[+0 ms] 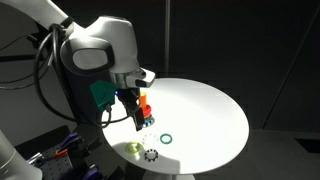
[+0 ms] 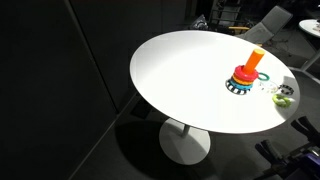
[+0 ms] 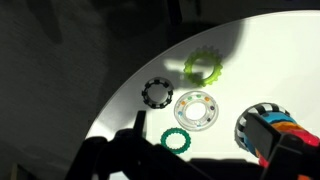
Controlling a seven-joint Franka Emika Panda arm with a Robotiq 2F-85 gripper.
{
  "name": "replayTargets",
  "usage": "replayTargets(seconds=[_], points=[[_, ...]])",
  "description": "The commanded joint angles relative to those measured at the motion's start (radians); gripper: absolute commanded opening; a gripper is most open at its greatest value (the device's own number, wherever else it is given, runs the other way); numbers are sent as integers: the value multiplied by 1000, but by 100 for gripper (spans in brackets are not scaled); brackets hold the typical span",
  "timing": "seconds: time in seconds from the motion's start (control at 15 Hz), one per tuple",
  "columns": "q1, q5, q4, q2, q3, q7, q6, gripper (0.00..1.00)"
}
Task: Put the transparent ring on the stake
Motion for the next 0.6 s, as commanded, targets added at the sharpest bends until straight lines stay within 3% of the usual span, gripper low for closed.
replayTargets(seconds=[0.0, 0.07, 0.53], points=[[18, 13, 76, 118, -22, -54, 31, 100], [11, -2, 29, 59, -13, -20, 19, 100], [14, 8, 39, 88, -16, -33, 23, 100]])
